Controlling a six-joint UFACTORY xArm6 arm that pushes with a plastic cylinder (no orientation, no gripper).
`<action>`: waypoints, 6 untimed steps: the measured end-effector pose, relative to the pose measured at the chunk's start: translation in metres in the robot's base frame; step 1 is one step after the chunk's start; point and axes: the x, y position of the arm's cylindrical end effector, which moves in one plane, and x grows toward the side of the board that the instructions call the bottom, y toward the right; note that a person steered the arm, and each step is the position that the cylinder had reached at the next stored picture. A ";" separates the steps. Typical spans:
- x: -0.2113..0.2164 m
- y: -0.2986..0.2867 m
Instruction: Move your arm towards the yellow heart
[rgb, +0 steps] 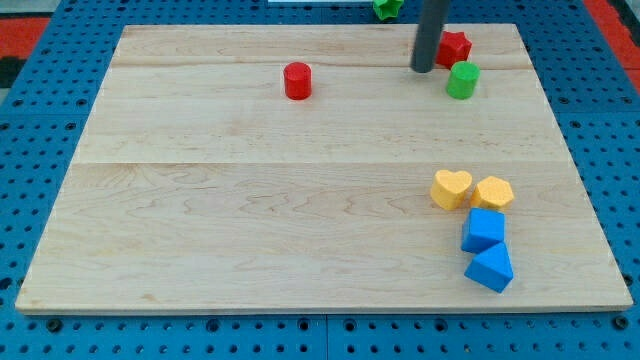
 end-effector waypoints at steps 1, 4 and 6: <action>0.030 -0.040; 0.147 -0.041; 0.213 -0.038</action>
